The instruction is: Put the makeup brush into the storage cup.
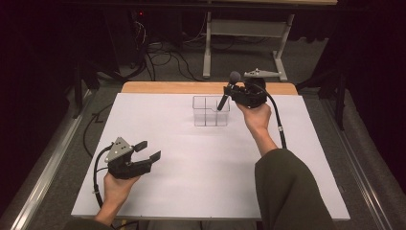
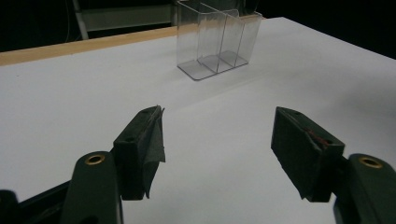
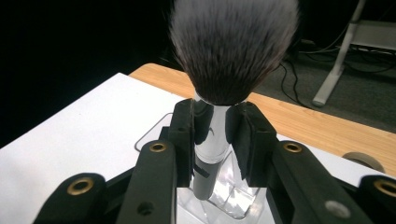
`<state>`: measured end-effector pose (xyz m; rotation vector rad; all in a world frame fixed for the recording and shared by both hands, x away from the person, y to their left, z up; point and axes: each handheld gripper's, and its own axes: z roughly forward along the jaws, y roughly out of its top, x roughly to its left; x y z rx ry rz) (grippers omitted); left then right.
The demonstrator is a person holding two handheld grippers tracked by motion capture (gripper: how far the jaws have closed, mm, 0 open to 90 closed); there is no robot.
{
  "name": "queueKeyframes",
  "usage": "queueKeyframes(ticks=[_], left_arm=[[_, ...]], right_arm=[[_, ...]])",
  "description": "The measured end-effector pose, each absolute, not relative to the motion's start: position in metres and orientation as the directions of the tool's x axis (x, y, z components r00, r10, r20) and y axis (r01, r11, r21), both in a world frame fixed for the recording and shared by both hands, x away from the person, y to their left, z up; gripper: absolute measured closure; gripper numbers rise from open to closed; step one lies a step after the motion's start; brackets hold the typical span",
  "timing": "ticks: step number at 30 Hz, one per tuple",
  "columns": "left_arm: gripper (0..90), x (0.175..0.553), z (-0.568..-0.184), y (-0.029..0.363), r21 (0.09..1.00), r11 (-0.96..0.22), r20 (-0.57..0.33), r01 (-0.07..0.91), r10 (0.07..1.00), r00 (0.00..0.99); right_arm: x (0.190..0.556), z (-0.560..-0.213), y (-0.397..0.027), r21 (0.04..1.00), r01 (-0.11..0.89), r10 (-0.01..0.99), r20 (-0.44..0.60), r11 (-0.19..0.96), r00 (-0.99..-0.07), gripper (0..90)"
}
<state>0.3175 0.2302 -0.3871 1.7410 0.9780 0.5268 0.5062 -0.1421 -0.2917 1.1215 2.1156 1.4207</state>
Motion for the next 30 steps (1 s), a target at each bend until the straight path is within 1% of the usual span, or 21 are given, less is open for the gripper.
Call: queueKeyframes(ticks=[10,30], left_arm=[[34.4,0.318,-0.387,0.23,0.919,-0.151,-0.096,0.365,0.811,0.577],[34.4,0.317,-0.387,0.229,0.919,-0.158,-0.09,0.362,0.808,0.582]], right_arm=[[0.513,-0.299,-0.142,0.88,0.433,0.798,0.114,0.195,-0.592,72.6],[0.519,-0.309,-0.137,0.862,0.457,0.806,0.104,0.22,-0.583,72.5]])
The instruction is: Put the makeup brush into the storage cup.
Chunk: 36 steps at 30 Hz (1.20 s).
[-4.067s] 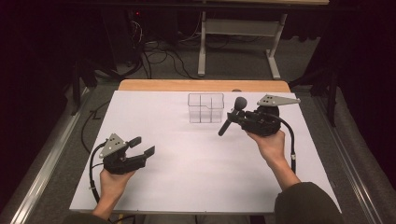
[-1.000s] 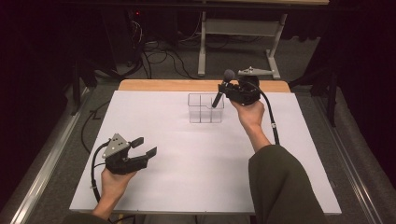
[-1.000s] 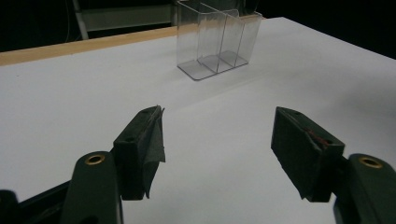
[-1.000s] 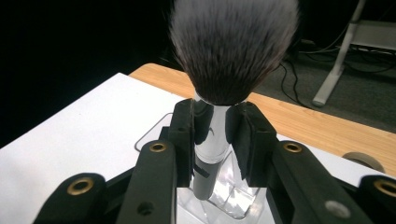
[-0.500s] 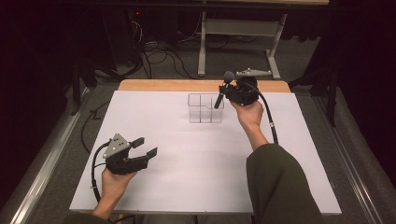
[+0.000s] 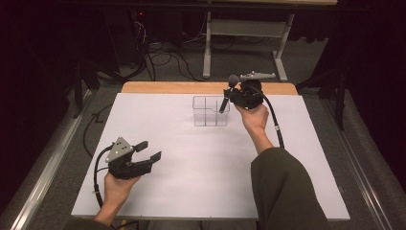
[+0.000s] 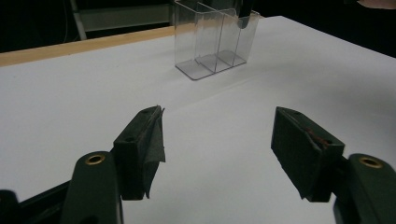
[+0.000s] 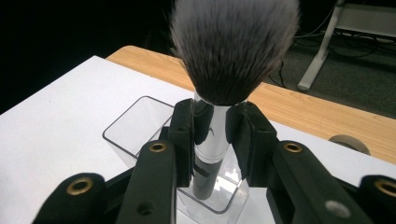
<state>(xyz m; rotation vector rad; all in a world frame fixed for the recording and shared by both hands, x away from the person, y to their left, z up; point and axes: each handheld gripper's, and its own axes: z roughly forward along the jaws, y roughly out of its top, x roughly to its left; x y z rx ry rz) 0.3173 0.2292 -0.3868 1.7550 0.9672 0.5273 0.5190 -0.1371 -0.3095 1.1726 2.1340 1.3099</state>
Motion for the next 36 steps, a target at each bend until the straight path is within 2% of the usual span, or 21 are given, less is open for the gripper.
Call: queueKeyframes(ticks=[23,24,25,26,27,29,36], left_arm=[[34.4,0.317,-0.387,0.229,0.919,-0.153,-0.095,0.364,0.809,0.58],[34.4,0.317,-0.387,0.229,0.92,-0.153,-0.092,0.361,0.811,0.578],[34.4,0.317,-0.387,0.229,0.92,-0.153,-0.092,0.361,0.811,0.578],[34.4,0.317,-0.386,0.23,0.92,-0.151,-0.094,0.361,0.811,0.577],[34.4,0.317,-0.386,0.23,0.921,-0.147,-0.097,0.361,0.812,0.576],[34.3,0.318,-0.386,0.23,0.92,-0.148,-0.096,0.362,0.811,0.577],[34.3,0.317,-0.386,0.23,0.92,-0.149,-0.095,0.361,0.812,0.576]], right_arm=[[0.525,-0.321,-0.132,0.838,0.493,0.812,0.109,0.236,-0.574,72.1],[0.526,-0.322,-0.133,0.836,0.496,0.808,0.114,0.236,-0.577,70.2],[0.526,-0.322,-0.133,0.833,0.505,0.806,0.131,0.227,-0.578,63.9],[0.526,-0.322,-0.133,0.833,0.505,0.806,0.131,0.227,-0.578,63.9],[0.527,-0.322,-0.135,0.832,0.511,0.81,0.139,0.217,-0.57,51.8],[0.526,-0.322,-0.135,0.828,0.516,0.809,0.141,0.22,-0.571,47.2],[0.523,-0.323,-0.139,0.833,0.507,0.812,0.13,0.222,-0.569,43.4]])
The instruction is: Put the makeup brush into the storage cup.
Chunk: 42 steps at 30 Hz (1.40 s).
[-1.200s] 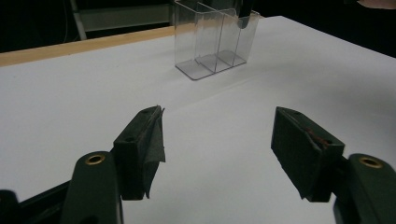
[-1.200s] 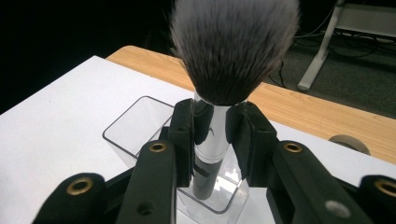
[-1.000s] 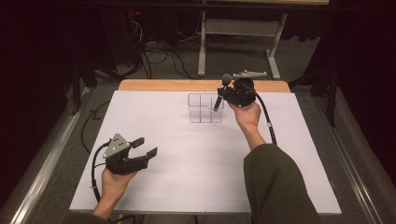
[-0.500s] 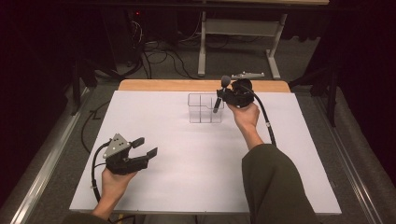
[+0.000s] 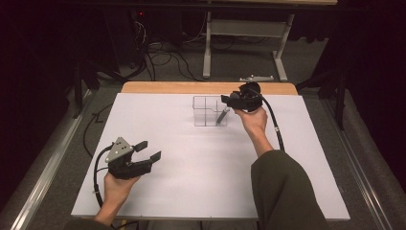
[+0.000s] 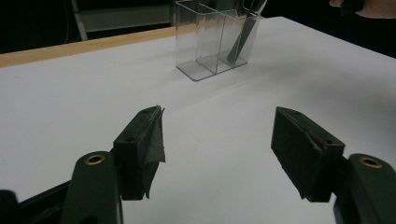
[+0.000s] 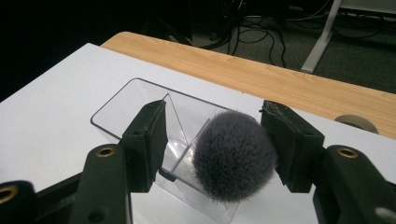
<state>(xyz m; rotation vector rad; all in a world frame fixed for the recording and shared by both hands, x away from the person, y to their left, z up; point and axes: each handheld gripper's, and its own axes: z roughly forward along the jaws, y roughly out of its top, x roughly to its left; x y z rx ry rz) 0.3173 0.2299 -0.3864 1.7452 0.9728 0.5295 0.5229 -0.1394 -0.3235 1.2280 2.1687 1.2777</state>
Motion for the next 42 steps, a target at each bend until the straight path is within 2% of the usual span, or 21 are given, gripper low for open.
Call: queueKeyframes(ticks=[17,42], left_arm=[[33.6,0.317,-0.386,0.23,0.922,-0.143,-0.099,0.361,0.813,0.574],[33.4,0.317,-0.386,0.231,0.922,-0.137,-0.103,0.361,0.814,0.572]], right_arm=[[0.511,-0.32,-0.146,0.852,0.47,0.798,0.111,0.231,-0.593,33.7],[0.489,-0.312,-0.168,0.879,0.432,0.794,0.11,0.204,-0.598,31.2]])
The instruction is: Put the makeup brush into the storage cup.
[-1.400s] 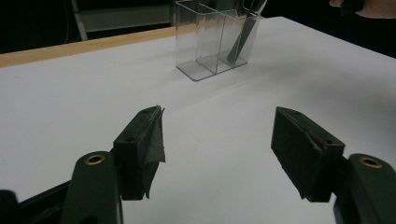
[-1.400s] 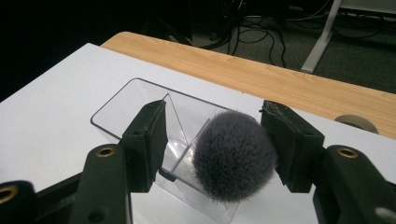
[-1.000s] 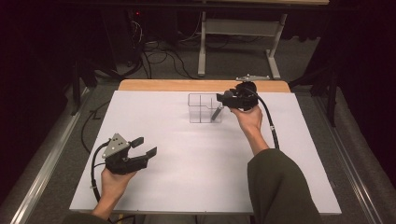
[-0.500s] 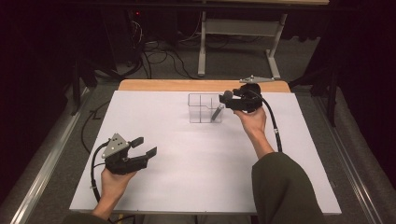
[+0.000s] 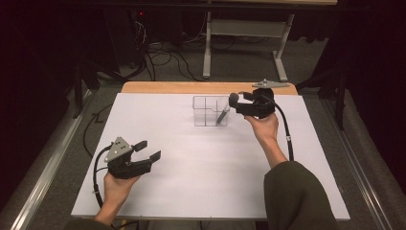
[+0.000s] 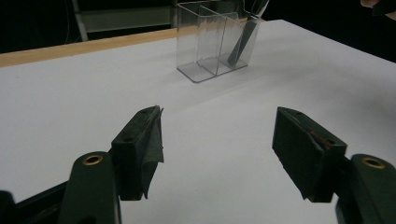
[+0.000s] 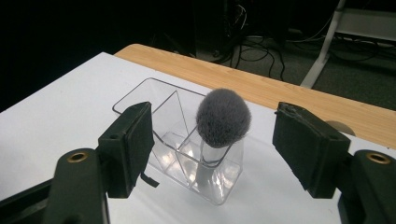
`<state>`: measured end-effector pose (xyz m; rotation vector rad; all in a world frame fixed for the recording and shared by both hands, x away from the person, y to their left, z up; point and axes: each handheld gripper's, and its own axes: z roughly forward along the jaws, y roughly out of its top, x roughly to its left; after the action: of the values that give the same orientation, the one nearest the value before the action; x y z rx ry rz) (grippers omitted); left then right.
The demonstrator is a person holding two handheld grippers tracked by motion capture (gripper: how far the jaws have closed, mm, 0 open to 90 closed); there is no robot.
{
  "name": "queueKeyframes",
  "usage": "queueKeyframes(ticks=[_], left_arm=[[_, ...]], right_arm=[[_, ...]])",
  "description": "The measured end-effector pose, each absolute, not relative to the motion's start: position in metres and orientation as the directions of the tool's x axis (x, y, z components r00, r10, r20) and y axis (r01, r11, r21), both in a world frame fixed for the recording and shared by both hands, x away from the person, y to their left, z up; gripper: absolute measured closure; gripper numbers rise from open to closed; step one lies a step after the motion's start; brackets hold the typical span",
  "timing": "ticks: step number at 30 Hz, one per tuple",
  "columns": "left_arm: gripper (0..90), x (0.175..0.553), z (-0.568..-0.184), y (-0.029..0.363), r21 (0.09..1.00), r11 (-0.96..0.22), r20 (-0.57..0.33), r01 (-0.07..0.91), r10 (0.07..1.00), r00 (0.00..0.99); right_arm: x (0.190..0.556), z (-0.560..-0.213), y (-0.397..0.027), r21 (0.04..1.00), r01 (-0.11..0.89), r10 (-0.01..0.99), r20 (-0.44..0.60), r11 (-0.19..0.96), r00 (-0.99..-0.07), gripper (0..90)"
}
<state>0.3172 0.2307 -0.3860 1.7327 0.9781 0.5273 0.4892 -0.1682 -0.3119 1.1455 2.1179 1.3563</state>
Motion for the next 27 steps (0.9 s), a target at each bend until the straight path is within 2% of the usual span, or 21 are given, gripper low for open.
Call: queueKeyframes(ticks=[27], left_arm=[[33.3,0.317,-0.386,0.231,0.922,-0.134,-0.106,0.363,0.815,0.569]], right_arm=[[0.468,-0.309,-0.188,0.892,0.409,0.775,0.118,0.192,-0.621,32.4]])
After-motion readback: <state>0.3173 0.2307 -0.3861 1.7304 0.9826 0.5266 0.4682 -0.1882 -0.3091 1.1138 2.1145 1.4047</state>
